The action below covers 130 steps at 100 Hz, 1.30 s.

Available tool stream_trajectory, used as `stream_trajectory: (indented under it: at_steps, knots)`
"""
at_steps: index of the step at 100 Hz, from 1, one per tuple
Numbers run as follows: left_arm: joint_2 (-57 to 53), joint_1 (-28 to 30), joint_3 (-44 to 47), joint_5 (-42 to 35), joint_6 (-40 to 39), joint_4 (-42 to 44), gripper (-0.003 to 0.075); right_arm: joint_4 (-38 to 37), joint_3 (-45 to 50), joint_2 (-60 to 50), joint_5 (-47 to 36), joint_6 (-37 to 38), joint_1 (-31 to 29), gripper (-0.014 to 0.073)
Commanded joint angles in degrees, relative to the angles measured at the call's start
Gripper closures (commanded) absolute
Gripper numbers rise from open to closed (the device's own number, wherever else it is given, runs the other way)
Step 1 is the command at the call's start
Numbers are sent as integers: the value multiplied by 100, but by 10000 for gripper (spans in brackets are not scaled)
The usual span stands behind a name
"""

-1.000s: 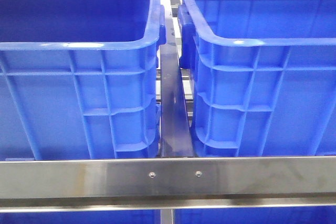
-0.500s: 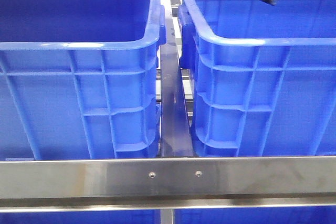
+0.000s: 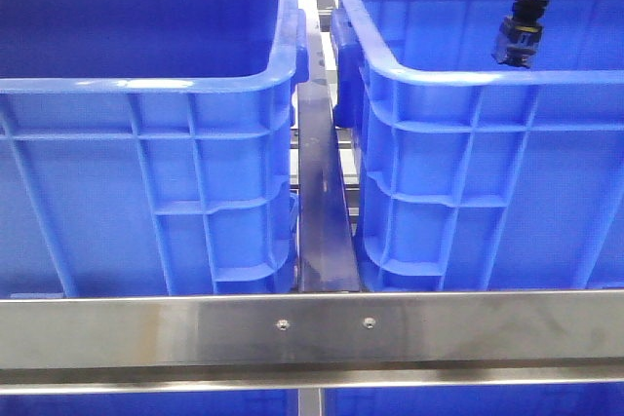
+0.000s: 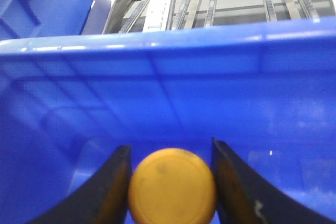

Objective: Pick red and yellow buttons and place in box
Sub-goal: 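Lower the yellow button into the empty bin and open the right gripper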

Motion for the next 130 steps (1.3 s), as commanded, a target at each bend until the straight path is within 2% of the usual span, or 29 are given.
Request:
stream_trajectory:
  at_steps: [1, 57, 106, 113, 130]
  knots:
    - [-230, -33, -173, -99, -12, -297, 69, 98, -320, -79, 57, -168, -5, 359]
    - [-230, -33, -173, -99, -12, -297, 69, 98, -948, 979, 17, -215, -5, 359]
    - [-230, -33, -173, -99, -12, -297, 69, 98, -1014, 1278, -89, -231, -5, 355]
    - [-230, -33, -173, -99, -12, -297, 69, 98, -1014, 1278, -75, -231, -5, 319]
    - [-230, -33, -173, -99, -12, -297, 69, 98, -1014, 1278, -67, -231, -5, 133]
